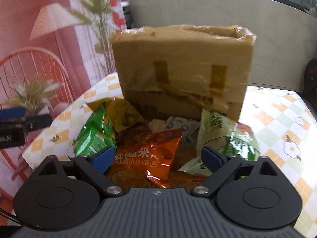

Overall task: Organize snacks
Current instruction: 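Grasp the green chip bag with the left tool while the right tool grasps the orange chip bag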

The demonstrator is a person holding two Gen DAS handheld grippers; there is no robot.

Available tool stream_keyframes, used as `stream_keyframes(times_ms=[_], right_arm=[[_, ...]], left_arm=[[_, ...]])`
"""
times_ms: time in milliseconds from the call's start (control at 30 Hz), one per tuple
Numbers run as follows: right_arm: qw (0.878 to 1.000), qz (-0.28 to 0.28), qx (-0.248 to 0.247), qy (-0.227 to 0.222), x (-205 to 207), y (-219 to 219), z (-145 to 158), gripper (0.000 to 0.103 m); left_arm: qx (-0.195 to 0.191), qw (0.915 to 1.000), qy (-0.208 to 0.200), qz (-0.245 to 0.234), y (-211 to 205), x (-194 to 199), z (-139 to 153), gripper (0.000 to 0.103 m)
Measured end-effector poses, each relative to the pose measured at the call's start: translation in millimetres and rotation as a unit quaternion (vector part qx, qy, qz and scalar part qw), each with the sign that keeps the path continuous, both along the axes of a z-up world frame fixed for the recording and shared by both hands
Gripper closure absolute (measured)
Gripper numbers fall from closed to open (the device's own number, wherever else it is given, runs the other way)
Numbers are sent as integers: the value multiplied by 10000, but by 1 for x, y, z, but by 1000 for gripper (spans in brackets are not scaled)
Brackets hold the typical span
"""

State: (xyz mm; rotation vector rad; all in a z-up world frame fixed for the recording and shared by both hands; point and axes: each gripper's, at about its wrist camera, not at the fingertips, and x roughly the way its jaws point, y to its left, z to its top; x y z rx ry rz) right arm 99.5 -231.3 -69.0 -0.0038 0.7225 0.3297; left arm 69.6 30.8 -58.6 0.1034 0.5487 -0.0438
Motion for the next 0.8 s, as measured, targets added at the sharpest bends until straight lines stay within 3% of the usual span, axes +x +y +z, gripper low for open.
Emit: stream_keyframes(times_ms=[267, 500, 800], right_arm=[[9990, 390, -129, 188, 8, 13, -23, 21], [9982, 417, -6, 421, 19, 14, -32, 22], [9980, 377, 34, 510, 20, 15, -41, 22]], left_arm=[[-192, 9991, 307, -229, -4, 15, -16, 18], [-380, 9975, 502, -307, -6, 31, -23, 18], [-605, 9912, 1069, -487, -16, 55, -43, 18]])
